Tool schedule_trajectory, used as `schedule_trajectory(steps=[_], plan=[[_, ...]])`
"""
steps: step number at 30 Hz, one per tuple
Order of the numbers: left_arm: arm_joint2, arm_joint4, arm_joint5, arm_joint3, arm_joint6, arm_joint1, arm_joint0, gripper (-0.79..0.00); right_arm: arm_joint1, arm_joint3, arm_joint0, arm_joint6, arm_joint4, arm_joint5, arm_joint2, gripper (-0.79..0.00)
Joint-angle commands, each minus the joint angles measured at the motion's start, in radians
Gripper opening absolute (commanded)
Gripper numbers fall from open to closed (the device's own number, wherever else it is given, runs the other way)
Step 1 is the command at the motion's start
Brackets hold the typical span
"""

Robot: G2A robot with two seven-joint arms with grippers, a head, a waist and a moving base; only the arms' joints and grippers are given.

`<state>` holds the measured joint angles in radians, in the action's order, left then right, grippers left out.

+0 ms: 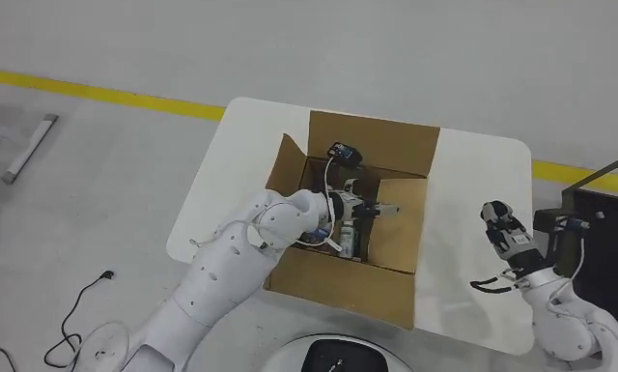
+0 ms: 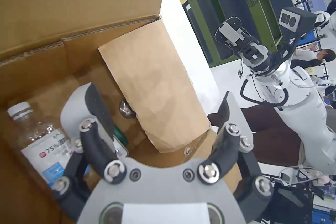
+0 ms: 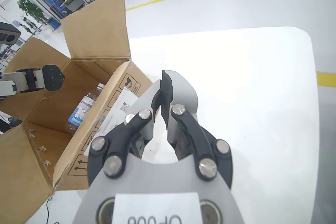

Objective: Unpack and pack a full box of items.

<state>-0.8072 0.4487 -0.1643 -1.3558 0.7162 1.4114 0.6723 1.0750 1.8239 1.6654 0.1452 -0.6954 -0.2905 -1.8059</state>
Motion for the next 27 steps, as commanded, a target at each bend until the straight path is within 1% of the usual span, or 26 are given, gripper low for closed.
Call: schedule_trajectory(steps=[1, 2, 4, 7, 11, 19, 24, 26, 27], plan=[[0.000, 0.000, 0.000, 0.000, 0.000, 0.000, 0.000, 0.000, 0.001, 0.001, -0.002, 0.004, 0.001, 0.001, 0.007, -0.785], [-0.002, -0.003, 0.012, 0.014, -0.010, 0.000, 0.011, 0.000, 0.002, 0.002, -0.005, 0.008, -0.002, 0.005, 0.012, -0.785], [0.013, 0.059, 0.036, 0.037, -0.029, 0.001, 0.012, 0.000, 0.003, 0.000, -0.010, 0.010, -0.006, 0.011, 0.022, -0.785], [0.021, 0.012, 0.056, 0.094, -0.071, 0.015, 0.013, 0.000, 0.004, -0.005, -0.013, 0.018, -0.013, 0.011, 0.036, -0.785], [0.045, -0.042, 0.066, 0.187, -0.094, 0.038, -0.013, 0.000, 0.007, -0.024, -0.020, 0.021, -0.027, 0.008, 0.065, -0.785], [0.076, -0.168, 0.009, 0.312, -0.085, 0.079, -0.051, 0.000, 0.017, -0.079, -0.048, 0.018, -0.022, 0.027, 0.132, -0.785], [0.101, -0.195, -0.012, 0.384, -0.080, 0.101, -0.068, 0.000, 0.024, -0.107, -0.069, 0.022, -0.008, 0.026, 0.191, -0.785], [0.119, -0.157, -0.006, 0.408, -0.101, 0.109, -0.077, 0.000, 0.028, -0.118, -0.078, 0.023, 0.005, 0.033, 0.215, -0.785], [0.118, -0.181, -0.010, 0.415, -0.105, 0.114, -0.073, 0.000, 0.030, -0.123, -0.082, 0.021, 0.001, 0.035, 0.224, -0.785]])
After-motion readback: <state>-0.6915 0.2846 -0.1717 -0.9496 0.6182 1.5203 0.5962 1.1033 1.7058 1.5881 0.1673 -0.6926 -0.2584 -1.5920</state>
